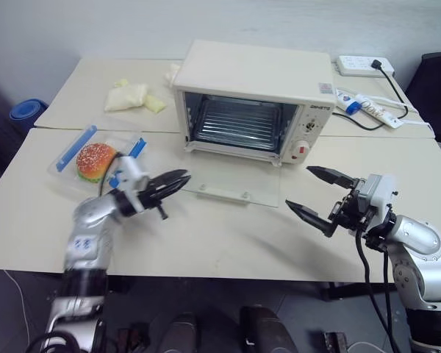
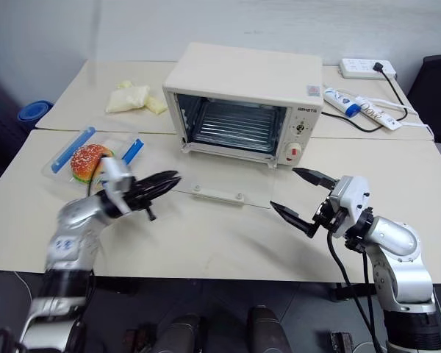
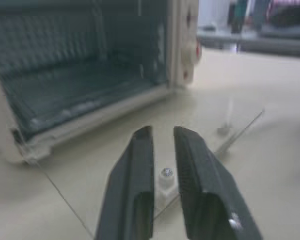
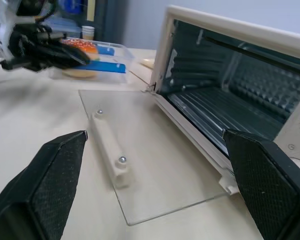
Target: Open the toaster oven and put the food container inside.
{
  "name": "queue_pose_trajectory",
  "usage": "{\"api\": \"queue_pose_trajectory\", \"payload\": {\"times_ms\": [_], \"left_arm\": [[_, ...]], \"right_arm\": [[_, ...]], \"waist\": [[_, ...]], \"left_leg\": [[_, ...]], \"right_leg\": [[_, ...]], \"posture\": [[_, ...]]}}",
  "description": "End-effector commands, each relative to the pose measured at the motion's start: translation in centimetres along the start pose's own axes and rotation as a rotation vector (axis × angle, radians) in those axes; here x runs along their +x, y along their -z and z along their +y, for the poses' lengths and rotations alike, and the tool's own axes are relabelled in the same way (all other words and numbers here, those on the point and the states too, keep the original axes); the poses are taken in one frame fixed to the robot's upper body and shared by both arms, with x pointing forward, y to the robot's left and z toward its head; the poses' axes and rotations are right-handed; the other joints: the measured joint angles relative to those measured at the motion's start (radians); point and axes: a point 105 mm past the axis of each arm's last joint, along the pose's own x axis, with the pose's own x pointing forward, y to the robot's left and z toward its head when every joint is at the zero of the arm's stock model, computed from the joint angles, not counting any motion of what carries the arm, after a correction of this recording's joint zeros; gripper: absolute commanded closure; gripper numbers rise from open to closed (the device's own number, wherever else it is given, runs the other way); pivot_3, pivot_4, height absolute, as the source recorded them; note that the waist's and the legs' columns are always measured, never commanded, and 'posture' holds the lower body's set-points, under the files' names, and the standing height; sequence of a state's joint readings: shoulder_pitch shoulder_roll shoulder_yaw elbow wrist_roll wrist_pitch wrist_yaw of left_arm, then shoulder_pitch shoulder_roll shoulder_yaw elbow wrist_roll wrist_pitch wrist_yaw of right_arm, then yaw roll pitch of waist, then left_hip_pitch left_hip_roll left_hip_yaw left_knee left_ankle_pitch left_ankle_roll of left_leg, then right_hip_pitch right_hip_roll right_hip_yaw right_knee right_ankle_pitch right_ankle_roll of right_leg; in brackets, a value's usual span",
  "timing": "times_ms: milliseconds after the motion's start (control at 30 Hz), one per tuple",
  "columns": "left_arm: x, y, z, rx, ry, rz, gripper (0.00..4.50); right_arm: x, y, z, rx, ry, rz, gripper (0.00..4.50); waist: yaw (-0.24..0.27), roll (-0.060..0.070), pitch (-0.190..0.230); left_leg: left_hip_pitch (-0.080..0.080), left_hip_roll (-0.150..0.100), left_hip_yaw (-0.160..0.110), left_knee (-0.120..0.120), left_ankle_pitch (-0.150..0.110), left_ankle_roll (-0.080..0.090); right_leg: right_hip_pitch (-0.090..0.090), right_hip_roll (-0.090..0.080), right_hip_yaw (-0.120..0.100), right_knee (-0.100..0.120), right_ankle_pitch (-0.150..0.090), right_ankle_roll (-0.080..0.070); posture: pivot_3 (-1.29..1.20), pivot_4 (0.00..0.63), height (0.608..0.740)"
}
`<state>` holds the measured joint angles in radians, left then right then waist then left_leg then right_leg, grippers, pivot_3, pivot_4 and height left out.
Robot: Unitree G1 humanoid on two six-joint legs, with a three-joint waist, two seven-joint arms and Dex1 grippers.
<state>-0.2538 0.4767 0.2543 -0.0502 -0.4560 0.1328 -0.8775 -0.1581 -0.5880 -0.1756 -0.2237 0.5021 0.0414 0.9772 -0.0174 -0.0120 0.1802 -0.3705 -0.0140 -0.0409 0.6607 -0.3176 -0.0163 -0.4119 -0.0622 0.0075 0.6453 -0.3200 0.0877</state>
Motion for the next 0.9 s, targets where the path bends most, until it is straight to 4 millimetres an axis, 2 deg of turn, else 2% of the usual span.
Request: {"api": "queue_pose_trajectory", "payload": {"times_ms": [33,133,200,300,367,533,667,767,900], "left_arm": [[-5.5,-2.7,1.4,0.017,-0.239,-0.034,2.49],[-10.1,-3.0,1.7,-0.007,-0.461,-0.014,1.56],[-14.2,-2.2,2.1,-0.04,-0.667,0.011,0.94],[-18.6,-1.2,2.5,-0.144,-0.912,0.028,0.05],[-19.7,-0.9,2.4,-0.196,-0.967,0.058,0.02],[-18.8,-2.1,4.5,-0.268,-1.011,0.003,0.02],[-16.2,-3.7,7.0,-0.426,-1.01,-0.032,0.02],[-14.6,-3.4,8.7,-0.563,-1.034,0.01,0.02],[-13.2,-1.6,9.7,-0.666,-1.07,0.216,0.02]], "right_arm": [[0.8,-1.1,0.6,-0.019,-0.067,-0.075,0.0],[1.7,-2.0,1.6,-0.02,-0.146,-0.138,0.0],[2.3,-2.4,2.2,-0.042,-0.19,-0.171,0.0],[3.0,-2.5,2.2,-0.048,-0.22,-0.188,0.0],[3.4,-2.4,2.3,-0.046,-0.244,-0.195,0.0],[3.8,-2.6,2.6,-0.036,-0.269,-0.212,0.0],[3.9,-3.1,2.5,-0.022,-0.248,-0.224,0.0],[3.9,-3.0,2.6,-0.018,-0.243,-0.218,0.0],[3.8,-3.0,2.5,-0.021,-0.227,-0.212,0.0]], "waist": [[-0.005,0.0,0.0],[-0.007,0.0,0.0],[-0.005,0.0,0.0],[0.01,0.0,0.0],[0.017,0.0,0.0],[0.039,0.0,0.0],[0.039,0.0,0.0],[0.037,0.0,0.0],[0.023,0.0,0.0]], "left_leg": [[0.001,0.0,-0.001,-0.001,0.0,0.0],[0.001,0.001,-0.001,0.0,-0.002,0.003],[0.001,0.001,-0.001,0.0,-0.003,0.005],[0.001,0.0,-0.002,0.0,-0.003,0.006],[0.001,0.0,-0.002,0.0,-0.004,0.006],[0.001,0.0,-0.004,0.001,-0.004,0.006],[0.001,0.0,-0.004,0.001,-0.004,0.005],[0.001,0.0,-0.004,0.001,-0.004,0.004],[0.001,-0.001,-0.003,0.001,-0.002,0.001]], "right_leg": [[0.0,0.0,0.0,0.0,0.0,0.0],[0.001,0.0,-0.001,-0.001,0.0,0.0],[0.002,-0.001,-0.001,-0.002,0.0,0.0],[0.003,-0.001,-0.001,-0.002,0.0,-0.001],[0.003,-0.001,-0.001,-0.003,0.0,-0.001],[0.004,-0.001,-0.002,-0.003,-0.001,-0.001],[0.003,-0.001,-0.002,-0.002,-0.001,-0.001],[0.002,-0.001,-0.002,-0.002,-0.001,-0.001],[0.001,0.0,-0.002,0.0,-0.001,-0.001]], "posture": [[0.0,0.15,0.74],[0.0,0.15,0.74],[0.0,0.15,0.74],[0.0,0.15,0.74],[0.0,0.15,0.74],[0.0,0.15,0.74],[0.0,0.15,0.74],[0.0,0.15,0.74],[0.0,0.15,0.74]]}}
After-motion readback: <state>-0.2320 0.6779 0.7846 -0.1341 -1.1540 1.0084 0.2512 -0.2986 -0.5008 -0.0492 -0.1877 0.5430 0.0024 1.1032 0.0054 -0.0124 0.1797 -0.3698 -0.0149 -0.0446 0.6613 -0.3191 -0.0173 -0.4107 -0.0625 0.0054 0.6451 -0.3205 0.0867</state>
